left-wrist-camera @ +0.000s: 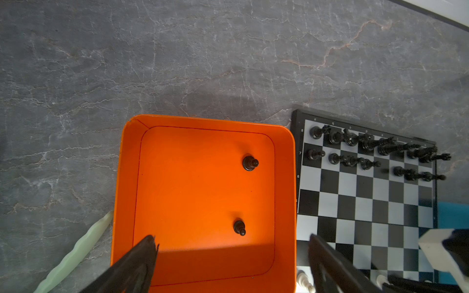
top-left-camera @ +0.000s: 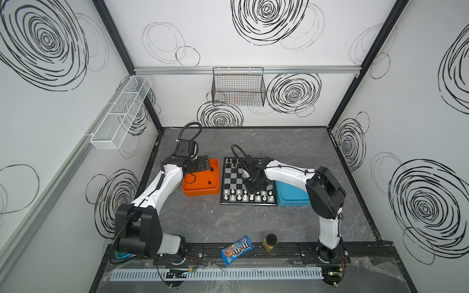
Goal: Set up the chess pieces on the board
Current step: 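Lower the white pawn toward an empty square in the nearest rows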
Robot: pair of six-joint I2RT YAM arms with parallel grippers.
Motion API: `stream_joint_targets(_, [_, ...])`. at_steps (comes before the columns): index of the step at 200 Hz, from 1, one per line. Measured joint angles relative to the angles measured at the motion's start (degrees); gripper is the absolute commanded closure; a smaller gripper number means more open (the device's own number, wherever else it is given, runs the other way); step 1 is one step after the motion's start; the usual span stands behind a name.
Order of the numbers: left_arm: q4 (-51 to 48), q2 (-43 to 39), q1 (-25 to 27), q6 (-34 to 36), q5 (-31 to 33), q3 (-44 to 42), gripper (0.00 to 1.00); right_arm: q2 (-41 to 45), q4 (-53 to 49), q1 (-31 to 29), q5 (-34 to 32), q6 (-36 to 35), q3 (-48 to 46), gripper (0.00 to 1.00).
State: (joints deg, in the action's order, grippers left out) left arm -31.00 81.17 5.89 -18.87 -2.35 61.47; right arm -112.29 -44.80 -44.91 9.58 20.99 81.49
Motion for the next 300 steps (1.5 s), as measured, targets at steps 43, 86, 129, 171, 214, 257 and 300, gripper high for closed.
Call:
stream_joint_targets(43, [0.00,0.00,0.00,-0.02,0.00,0.00,0.04,0.02,0.00,0.13,0.74,-0.02,0.00,0.86])
stream_joint_targets(86, [0.00,0.00,0.00,-0.02,0.00,0.00,0.04,0.02,0.00,0.20,1.42,-0.02,0.00,0.86])
stream_joint_targets(129, [-0.02,0.00,0.07,-0.02,0.00,0.00,0.04,0.02,-0.07,0.20,2.03,-0.02,0.00,0.87])
stream_joint_targets(171, [0.00,0.00,0.11,-0.02,0.00,0.00,0.04,0.02,-0.13,0.20,2.05,-0.04,0.00,0.87])
stream_joint_targets(214, [0.00,0.00,0.11,-0.02,0.02,0.00,0.04,0.02,-0.24,0.20,2.05,-0.09,0.00,0.84])
stream_joint_targets(257, [0.04,0.00,0.13,-0.04,0.00,0.00,0.04,0.02,-0.61,0.17,1.99,-0.20,0.00,0.77])
stream_joint_targets(300, [0.04,0.02,0.37,-0.04,0.02,0.00,0.04,0.04,-1.03,0.20,1.99,-0.20,0.00,0.77])
